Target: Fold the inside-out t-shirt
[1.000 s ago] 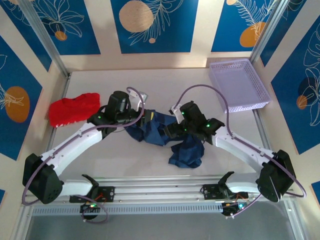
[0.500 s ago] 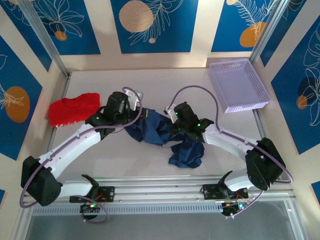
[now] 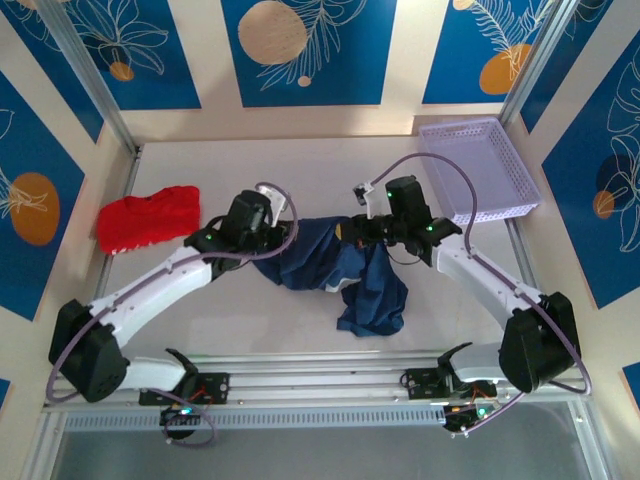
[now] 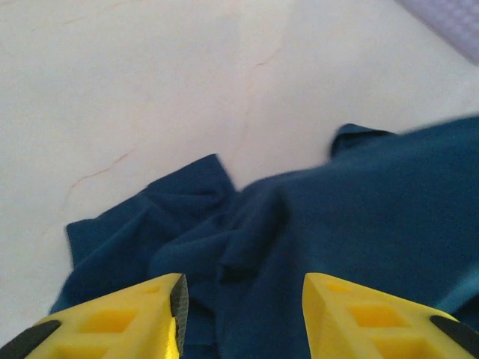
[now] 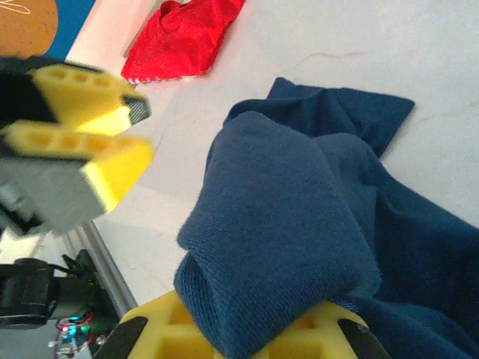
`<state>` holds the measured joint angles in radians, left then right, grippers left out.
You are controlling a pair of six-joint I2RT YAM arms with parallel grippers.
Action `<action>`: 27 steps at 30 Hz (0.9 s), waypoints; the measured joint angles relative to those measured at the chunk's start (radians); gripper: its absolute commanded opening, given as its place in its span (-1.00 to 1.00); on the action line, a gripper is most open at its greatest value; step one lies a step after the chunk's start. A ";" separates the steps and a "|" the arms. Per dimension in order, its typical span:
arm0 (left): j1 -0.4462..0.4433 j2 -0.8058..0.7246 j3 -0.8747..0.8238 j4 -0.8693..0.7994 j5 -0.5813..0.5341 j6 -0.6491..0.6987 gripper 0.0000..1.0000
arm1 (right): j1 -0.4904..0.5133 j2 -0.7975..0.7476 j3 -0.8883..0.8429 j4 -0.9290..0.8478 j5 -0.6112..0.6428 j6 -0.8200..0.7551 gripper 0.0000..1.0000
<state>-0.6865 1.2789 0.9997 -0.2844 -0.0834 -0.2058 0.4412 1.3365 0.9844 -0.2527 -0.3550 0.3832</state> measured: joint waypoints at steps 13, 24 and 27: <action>-0.115 0.084 -0.030 0.087 0.255 0.108 -0.43 | -0.037 0.024 0.003 -0.026 -0.076 0.048 -1.00; -0.107 0.229 0.053 0.087 0.242 0.116 -0.63 | -0.046 0.024 0.003 -0.025 -0.076 0.055 -1.00; -0.101 0.240 0.058 0.088 0.229 0.119 -0.75 | -0.047 0.024 0.003 -0.025 -0.076 0.055 -1.00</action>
<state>-0.7879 1.5192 1.0576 -0.1967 0.1455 -0.0872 0.3939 1.3609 0.9874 -0.2775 -0.4309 0.4381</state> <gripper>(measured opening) 0.166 0.056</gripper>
